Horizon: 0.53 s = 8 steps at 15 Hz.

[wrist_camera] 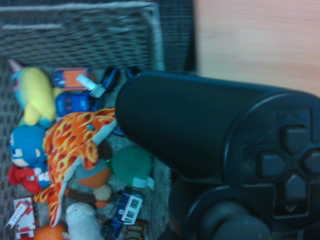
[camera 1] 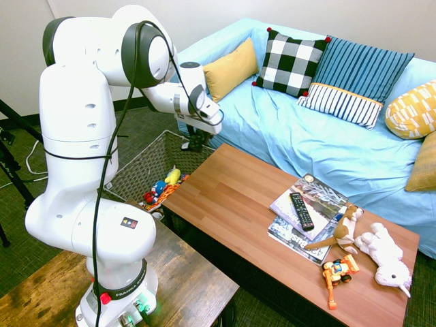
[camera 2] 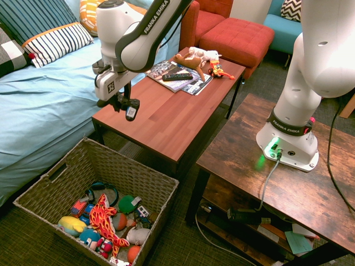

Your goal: Put the gamepad in the basket

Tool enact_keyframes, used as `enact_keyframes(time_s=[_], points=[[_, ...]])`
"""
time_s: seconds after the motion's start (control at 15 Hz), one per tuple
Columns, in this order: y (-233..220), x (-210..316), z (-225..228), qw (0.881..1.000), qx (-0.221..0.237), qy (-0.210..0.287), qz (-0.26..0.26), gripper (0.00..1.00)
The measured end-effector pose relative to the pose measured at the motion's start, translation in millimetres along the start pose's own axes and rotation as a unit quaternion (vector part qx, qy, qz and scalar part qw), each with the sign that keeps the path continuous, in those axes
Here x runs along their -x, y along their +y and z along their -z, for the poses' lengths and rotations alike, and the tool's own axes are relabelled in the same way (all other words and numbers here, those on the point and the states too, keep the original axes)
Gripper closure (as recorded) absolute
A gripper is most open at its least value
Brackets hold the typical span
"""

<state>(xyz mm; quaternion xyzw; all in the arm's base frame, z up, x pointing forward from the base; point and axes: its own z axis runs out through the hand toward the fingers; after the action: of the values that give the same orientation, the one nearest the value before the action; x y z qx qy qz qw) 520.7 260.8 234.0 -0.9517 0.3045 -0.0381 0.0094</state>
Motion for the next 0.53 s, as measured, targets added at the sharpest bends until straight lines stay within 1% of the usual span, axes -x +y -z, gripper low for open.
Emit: enact_keyframes(time_s=[0.13, 0.2, 0.33, 0.4, 0.53], points=[[-24, 40, -5, 1.0, 0.005, -0.004, 0.027, 1.0], [-39, 49, -16, 0.999, 0.007, -0.004, 0.037, 1.0], [-43, 51, -23, 0.999, 0.002, -0.011, 0.039, 1.0], [-48, 54, -33, 0.999, -0.001, -0.017, 0.042, 1.0], [-63, 71, -69, 0.998, -0.009, -0.037, 0.043, 1.0]])
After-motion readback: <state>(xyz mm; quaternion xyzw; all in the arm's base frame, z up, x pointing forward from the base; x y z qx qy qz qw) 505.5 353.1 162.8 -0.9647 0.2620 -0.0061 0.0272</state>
